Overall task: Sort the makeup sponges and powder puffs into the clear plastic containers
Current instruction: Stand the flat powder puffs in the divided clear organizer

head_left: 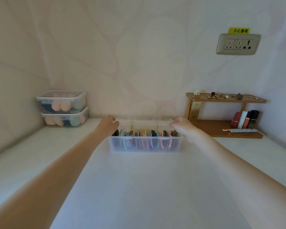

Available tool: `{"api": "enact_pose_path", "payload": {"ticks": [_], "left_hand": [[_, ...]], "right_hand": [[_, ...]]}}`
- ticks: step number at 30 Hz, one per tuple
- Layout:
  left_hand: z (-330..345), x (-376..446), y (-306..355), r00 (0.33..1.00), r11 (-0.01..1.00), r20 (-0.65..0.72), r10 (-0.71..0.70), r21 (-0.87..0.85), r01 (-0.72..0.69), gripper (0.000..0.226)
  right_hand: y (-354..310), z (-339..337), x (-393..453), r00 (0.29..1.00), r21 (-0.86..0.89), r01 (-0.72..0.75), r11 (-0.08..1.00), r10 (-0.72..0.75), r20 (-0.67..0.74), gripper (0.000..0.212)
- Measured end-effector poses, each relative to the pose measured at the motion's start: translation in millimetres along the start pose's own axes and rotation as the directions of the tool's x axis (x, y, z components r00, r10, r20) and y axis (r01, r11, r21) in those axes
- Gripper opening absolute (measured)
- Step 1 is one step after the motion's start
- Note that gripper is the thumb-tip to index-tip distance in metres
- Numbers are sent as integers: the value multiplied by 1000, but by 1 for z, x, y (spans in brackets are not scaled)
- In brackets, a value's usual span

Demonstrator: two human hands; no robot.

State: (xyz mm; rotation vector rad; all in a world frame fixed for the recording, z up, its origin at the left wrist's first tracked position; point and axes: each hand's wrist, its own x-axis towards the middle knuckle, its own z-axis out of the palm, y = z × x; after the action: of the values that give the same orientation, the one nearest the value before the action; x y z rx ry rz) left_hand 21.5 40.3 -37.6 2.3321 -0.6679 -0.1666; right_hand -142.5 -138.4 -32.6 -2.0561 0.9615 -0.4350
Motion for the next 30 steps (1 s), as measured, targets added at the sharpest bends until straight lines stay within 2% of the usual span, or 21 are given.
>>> {"api": "enact_pose_path", "payload": {"ticks": [2,5,7,9,12,14,16,19,21,25,26,28,30], "left_hand": [[0,7,-5,996,974,32,-86,-207,90,32],[1,17,-14,989,861,64,-134,-487,148,17],[3,23,-19,982,758,59,-182,-627,178,28],[2,24,-19,985,715,36,-171,-683,149,47],[-3,22,-12,993,740,-60,-97,-671,32,63],[-9,19,-3,986,721,-158,-50,-689,-74,55],[-16,15,6,976,659,-219,-17,-737,-153,39],[-29,2,12,962,574,-275,-1,-788,-224,40],[-34,-9,12,956,584,-289,51,-768,-263,43],[-34,-32,11,953,717,-269,137,-637,-283,39],[-33,-38,10,944,792,-282,174,-530,-304,35],[-26,-51,2,909,918,-271,317,-154,-366,24],[-15,-64,-8,864,891,-218,453,86,-446,16]], "right_hand": [[1,6,9,1000,54,9,999,-9,10,51],[1,10,19,999,183,-36,983,38,-7,52],[3,13,24,998,279,-58,958,62,-5,52],[4,12,27,998,381,-51,923,65,-23,57],[-8,8,29,995,491,63,869,-19,-96,60],[-20,6,28,981,473,163,866,-93,-168,62],[-27,3,22,955,407,261,875,-172,-242,59],[-28,-4,6,899,289,400,870,-310,-309,38],[-28,-7,-10,859,190,476,859,-408,-309,22],[-33,-8,-36,805,-75,566,821,-570,-166,18],[-32,-6,-40,802,-120,574,810,-586,-114,18],[-27,-1,-48,818,-251,557,791,-575,1,21],[-21,5,-54,843,-375,519,768,-534,73,20]]}}
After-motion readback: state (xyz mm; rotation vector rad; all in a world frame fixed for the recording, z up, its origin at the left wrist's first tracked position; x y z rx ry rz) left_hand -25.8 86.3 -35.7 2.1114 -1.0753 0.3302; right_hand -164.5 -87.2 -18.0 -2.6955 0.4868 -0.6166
